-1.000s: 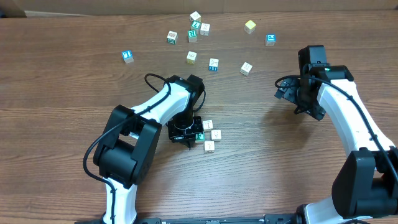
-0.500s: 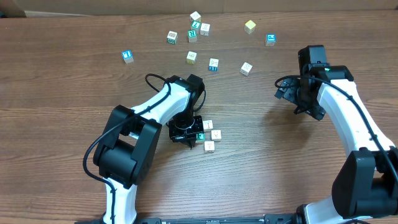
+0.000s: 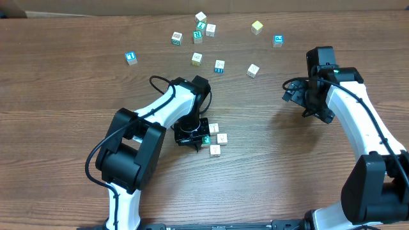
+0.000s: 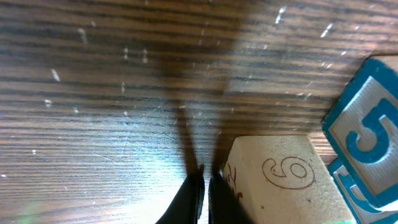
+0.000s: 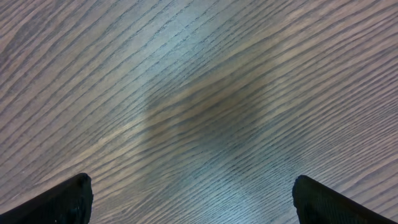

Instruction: Form a circle

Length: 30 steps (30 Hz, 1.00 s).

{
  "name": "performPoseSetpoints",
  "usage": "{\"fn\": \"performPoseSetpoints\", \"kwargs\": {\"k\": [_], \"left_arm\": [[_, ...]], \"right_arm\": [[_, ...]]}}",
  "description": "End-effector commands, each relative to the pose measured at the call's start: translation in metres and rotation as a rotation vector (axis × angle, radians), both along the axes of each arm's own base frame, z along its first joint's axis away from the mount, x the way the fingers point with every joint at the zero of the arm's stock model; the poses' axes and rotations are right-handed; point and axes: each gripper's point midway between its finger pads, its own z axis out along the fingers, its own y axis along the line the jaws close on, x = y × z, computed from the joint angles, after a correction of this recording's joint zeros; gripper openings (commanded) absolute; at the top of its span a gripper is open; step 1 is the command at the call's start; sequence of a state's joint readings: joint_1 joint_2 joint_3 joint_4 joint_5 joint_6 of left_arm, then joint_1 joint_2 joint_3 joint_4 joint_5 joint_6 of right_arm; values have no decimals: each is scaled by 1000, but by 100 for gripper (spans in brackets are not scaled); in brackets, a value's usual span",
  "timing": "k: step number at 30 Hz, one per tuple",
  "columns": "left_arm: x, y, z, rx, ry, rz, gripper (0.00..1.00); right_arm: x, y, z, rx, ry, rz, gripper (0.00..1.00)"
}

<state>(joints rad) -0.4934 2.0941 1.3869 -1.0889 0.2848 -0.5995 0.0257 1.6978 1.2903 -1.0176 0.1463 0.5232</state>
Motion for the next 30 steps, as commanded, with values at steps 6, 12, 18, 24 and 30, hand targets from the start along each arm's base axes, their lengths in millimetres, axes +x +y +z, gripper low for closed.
{"fn": "performPoseSetpoints", "kwargs": {"k": [6,12,18,24,30], "left_arm": [[3,5,-22,25,-2,10,4],[2,5,-21,27,1,10,4],[0,17,-21,77,7,3,4],[3,40,-21,143,11,18,4],[16,66,-21,149,12,80,4]], "right_arm": [[4,-3,10,-9,-32,-6,100],[4,-3,10,-9,-32,-6,100],[4,-3,10,-9,-32,-6,100],[4,-3,10,-9,-32,-6,100],[4,-3,10,-9,-32,-6,100]]}}
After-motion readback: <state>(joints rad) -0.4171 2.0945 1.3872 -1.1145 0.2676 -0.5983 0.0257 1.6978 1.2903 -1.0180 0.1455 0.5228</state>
